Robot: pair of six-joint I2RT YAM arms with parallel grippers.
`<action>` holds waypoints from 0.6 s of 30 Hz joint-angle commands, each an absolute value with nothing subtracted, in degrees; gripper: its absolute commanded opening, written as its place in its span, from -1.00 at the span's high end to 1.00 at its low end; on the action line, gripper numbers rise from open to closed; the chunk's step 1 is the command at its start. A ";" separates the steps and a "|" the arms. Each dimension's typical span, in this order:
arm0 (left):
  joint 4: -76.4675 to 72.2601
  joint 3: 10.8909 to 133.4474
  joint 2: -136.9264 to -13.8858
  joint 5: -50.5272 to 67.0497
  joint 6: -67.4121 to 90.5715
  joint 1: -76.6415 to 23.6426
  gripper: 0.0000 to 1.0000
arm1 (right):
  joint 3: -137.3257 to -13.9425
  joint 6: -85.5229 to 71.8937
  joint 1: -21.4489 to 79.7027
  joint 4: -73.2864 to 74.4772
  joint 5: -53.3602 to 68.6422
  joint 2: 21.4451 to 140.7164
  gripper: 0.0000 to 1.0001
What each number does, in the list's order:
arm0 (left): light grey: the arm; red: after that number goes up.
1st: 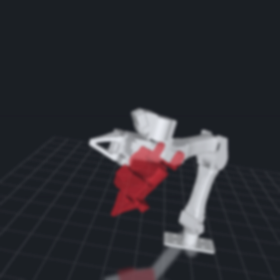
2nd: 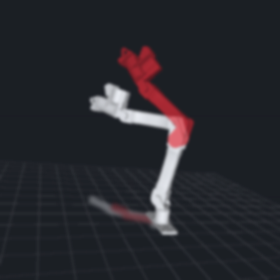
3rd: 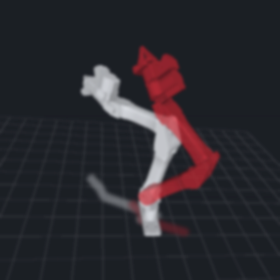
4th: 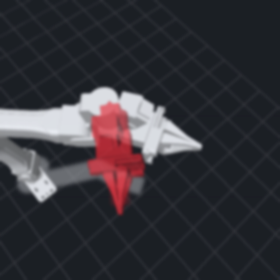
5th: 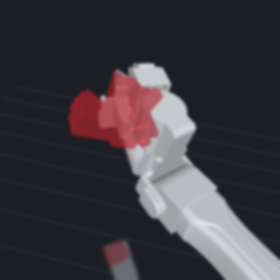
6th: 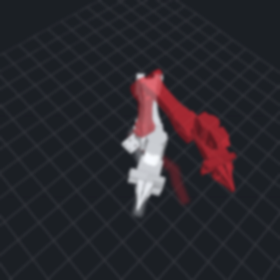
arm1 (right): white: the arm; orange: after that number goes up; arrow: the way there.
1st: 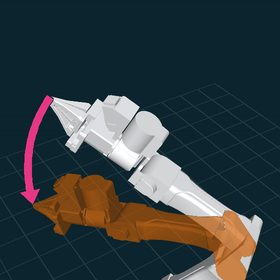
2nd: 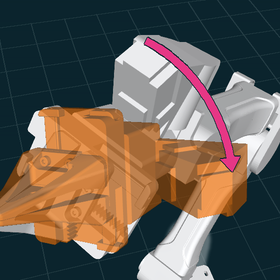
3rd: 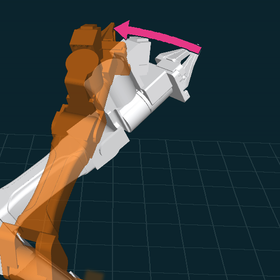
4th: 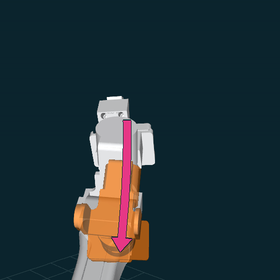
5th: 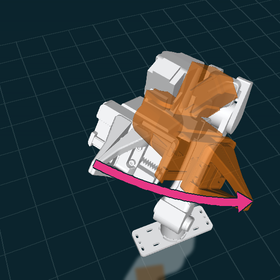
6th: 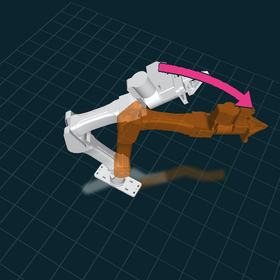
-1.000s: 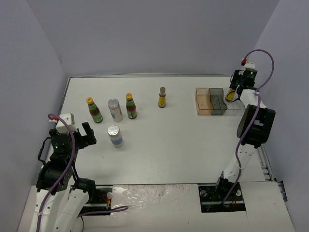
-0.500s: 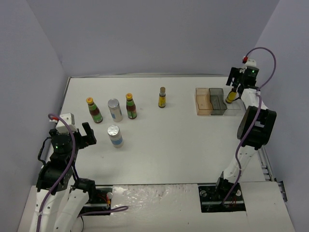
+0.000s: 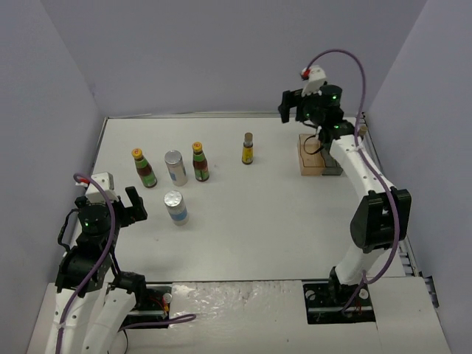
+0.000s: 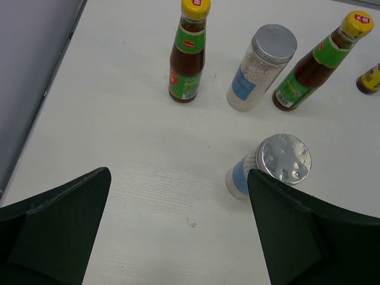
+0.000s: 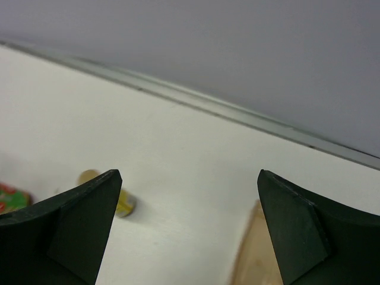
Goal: Organize the condiment bottles
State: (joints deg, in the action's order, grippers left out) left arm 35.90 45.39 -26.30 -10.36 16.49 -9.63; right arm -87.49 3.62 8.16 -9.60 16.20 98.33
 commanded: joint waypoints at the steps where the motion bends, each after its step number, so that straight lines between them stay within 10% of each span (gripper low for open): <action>1: 32.26 46.92 -27.05 -10.88 15.64 -9.05 -0.94 | -85.04 4.71 15.39 -13.10 18.75 99.93 -0.92; 18: 32.61 47.02 -28.86 -10.66 15.82 -9.14 -0.94 | -86.32 2.08 24.96 -22.44 11.81 114.28 -0.69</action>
